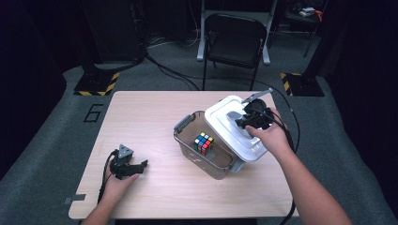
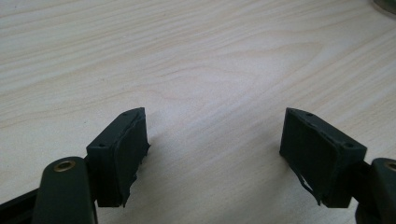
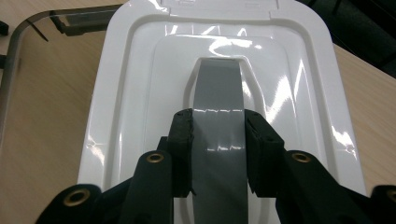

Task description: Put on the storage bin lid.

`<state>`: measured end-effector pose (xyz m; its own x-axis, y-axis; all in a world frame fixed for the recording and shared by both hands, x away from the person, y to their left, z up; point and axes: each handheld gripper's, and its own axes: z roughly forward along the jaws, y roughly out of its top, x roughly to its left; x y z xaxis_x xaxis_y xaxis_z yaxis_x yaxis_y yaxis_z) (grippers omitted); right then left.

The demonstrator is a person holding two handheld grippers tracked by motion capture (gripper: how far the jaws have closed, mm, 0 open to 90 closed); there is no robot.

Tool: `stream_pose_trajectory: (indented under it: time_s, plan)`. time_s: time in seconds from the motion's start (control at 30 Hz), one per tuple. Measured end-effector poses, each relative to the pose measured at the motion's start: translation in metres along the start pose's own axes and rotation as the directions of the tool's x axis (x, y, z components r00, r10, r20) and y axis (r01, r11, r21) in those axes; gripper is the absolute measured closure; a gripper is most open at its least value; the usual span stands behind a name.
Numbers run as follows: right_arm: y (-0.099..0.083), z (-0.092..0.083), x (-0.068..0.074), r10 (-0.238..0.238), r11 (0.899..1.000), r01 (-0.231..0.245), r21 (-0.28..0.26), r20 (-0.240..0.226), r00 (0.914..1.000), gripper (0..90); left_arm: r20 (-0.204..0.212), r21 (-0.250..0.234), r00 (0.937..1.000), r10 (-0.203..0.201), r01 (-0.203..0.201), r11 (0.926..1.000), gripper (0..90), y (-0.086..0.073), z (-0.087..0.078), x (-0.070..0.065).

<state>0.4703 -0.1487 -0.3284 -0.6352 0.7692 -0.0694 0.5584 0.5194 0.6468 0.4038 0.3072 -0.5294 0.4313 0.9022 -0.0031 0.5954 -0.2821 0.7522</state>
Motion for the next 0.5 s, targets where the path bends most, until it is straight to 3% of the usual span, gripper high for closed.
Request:
stream_pose_trajectory:
  time_s: [0.5]
  plan:
    - [0.011,0.015,0.026,-0.034,0.999,0.034,-0.002,-0.056,0.9979,67.0,0.0,0.0,1.0,0.0,0.0,1.0,22.8,0.0,0.0,0.0]
